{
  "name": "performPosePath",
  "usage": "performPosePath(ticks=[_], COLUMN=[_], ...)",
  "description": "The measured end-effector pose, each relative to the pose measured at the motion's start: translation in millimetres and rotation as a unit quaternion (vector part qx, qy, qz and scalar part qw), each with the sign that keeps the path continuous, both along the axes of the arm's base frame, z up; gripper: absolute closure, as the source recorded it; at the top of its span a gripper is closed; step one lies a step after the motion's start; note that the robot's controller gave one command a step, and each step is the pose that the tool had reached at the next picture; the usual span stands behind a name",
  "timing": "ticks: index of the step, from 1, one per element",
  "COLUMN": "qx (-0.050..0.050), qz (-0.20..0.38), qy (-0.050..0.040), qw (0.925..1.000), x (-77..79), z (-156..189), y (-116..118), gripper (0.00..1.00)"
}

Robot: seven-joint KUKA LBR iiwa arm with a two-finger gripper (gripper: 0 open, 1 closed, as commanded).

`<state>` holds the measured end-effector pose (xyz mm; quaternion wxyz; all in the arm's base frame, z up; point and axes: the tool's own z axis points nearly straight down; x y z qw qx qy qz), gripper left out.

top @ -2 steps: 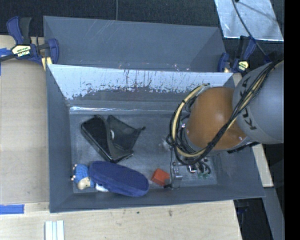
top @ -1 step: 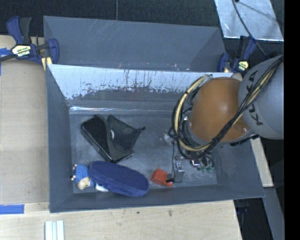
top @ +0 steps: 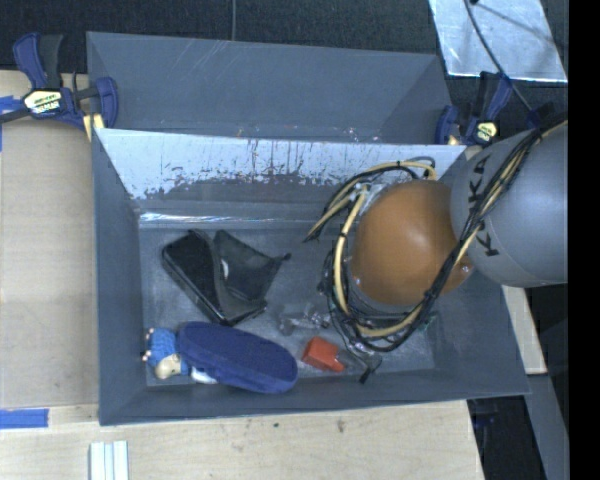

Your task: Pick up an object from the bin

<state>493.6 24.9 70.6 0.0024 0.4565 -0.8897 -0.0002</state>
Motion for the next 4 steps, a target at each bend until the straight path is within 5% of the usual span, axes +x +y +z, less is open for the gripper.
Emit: performPosePath(ticks=[1,2,4], qx=[0.001,0.000,0.002], qz=[0.242,0.241,0.237], qy=[-0.0037,-0.0036,-0.0049], qw=[0.9702,0.9706,0.9714], x=[-7.8,-7.4,-5.3], z=[0.8,2.0,79.3], y=[12.4,11.7,12.0], gripper=[0.00,1.00,1.00])
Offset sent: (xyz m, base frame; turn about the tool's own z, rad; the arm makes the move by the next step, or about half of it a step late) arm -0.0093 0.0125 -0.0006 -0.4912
